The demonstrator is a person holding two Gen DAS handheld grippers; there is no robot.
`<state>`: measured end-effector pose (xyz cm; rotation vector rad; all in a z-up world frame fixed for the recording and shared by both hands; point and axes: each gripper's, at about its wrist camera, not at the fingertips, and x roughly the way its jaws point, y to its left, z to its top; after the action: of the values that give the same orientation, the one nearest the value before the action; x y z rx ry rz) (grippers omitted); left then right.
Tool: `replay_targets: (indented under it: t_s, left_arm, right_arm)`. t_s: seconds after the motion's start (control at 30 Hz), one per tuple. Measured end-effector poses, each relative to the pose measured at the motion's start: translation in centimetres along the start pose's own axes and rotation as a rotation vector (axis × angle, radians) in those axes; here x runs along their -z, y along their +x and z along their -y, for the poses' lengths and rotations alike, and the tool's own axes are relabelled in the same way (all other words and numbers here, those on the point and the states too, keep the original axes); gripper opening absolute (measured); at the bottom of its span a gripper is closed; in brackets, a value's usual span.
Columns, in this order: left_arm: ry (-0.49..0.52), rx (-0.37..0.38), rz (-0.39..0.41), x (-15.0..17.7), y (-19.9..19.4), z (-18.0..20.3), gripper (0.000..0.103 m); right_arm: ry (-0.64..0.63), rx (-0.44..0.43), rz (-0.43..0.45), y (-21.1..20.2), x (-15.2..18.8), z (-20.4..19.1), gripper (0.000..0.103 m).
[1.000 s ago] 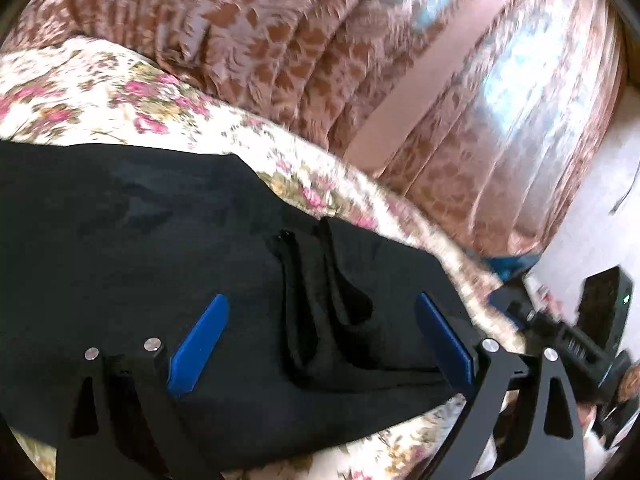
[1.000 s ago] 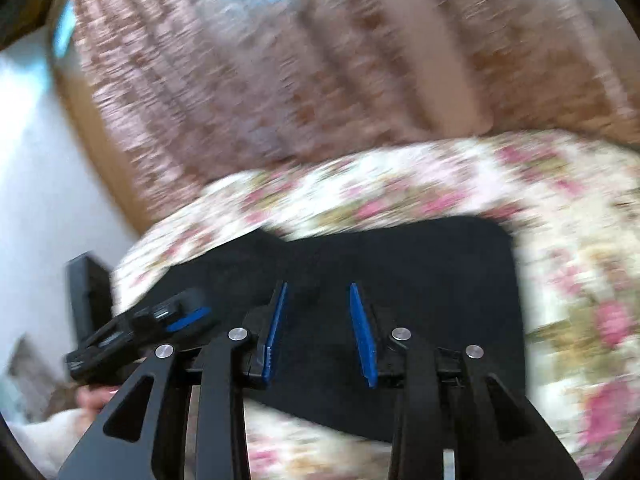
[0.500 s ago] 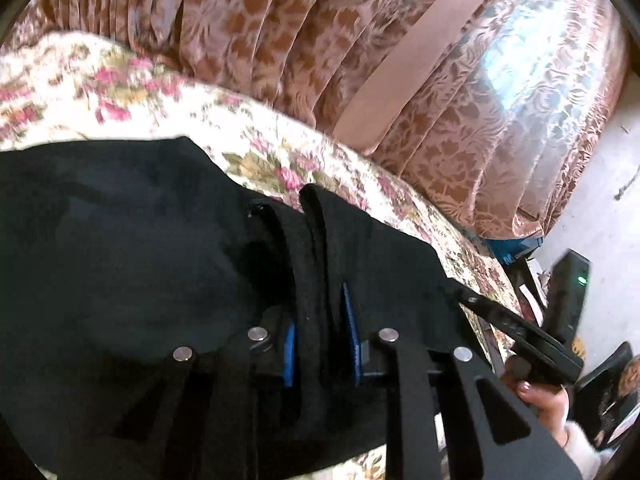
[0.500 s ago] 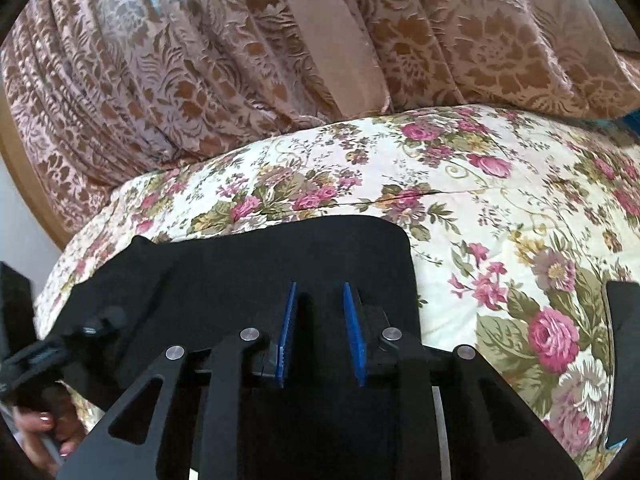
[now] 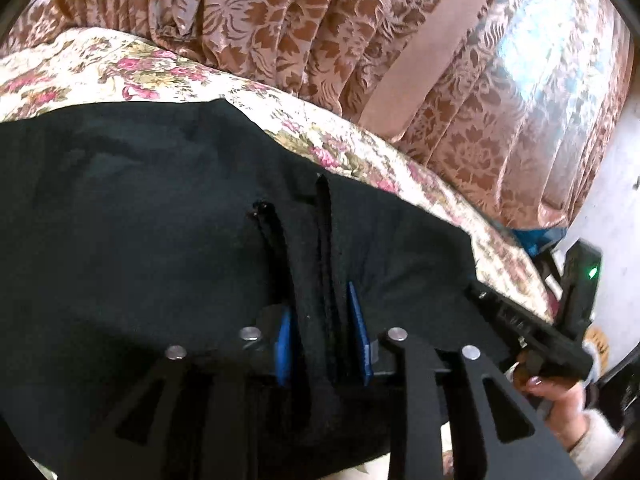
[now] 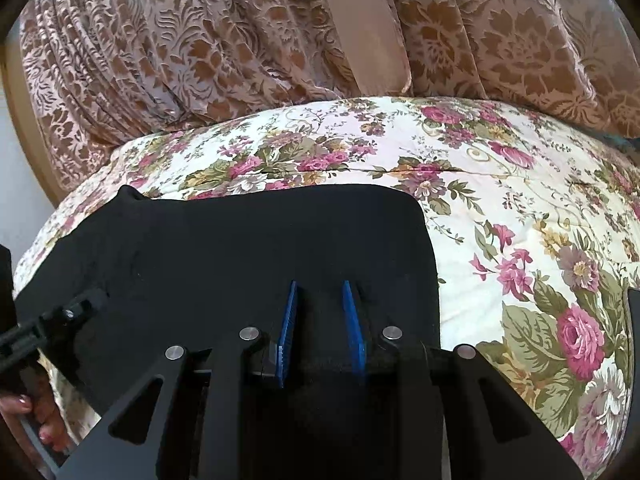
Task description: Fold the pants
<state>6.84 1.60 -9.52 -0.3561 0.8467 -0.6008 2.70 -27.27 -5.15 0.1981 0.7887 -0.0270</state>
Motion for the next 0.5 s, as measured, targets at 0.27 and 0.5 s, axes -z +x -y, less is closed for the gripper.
replay_targets:
  t_s: [0.27,0.5]
  left_arm:
    - [0.038,-0.096,0.084,0.7,-2.9,-0.8,0.061]
    - [-0.039,-0.161,0.183,0.7,-6.4,-2.8,0.081]
  right_arm:
    - [0.017,0.036,0.027,-1.6,0.1,-1.0,0.024]
    - [-0.062,-0.049,0.029,-2.5,1.2,-4.6,0.024]
